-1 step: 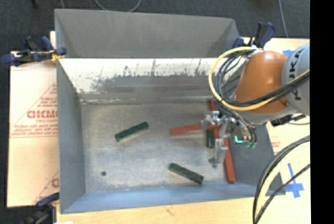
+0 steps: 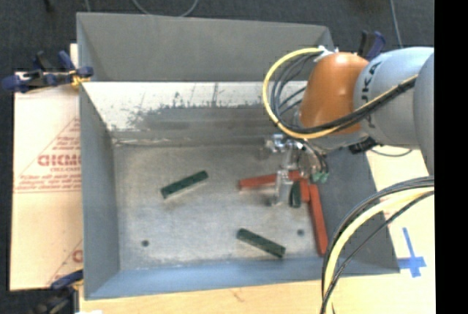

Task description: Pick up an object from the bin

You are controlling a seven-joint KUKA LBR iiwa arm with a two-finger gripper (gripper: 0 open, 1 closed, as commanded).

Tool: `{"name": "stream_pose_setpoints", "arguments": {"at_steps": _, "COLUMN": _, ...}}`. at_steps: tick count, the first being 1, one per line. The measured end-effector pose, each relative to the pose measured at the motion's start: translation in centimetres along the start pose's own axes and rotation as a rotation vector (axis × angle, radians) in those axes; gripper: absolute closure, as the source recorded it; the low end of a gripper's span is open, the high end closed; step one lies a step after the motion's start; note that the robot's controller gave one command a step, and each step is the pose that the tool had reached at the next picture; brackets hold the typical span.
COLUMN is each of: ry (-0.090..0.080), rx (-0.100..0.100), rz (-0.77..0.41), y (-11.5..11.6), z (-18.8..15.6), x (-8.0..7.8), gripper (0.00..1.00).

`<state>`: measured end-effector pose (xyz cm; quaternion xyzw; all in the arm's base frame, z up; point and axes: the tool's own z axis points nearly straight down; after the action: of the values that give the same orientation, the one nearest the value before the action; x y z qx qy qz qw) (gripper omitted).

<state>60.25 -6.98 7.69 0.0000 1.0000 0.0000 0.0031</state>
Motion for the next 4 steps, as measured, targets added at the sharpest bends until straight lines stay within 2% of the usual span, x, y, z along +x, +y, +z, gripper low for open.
{"name": "stream_pose_setpoints", "arguments": {"at_steps": 1, "ry": 0.001, "rx": 0.003, "rz": -0.001, "y": -0.2, "z": -0.3, "x": 0.1, "gripper": 1.00}}
{"name": "stream_pose_setpoints", "arguments": {"at_steps": 2, "ry": -0.005, "rx": 0.003, "rz": -0.027, "y": 1.0, "z": -13.5, "x": 4.9, "gripper": 1.00}}
{"name": "stream_pose_setpoints", "arguments": {"at_steps": 3, "ry": 0.002, "rx": 0.002, "rz": -0.028, "y": 1.0, "z": -13.0, "x": 5.0, "gripper": 0.00}}
{"name": "stream_pose_setpoints", "arguments": {"at_steps": 4, "ry": 0.008, "rx": 0.001, "rz": -0.024, "y": 0.9, "z": 1.0, "x": 7.6, "gripper": 0.00}}
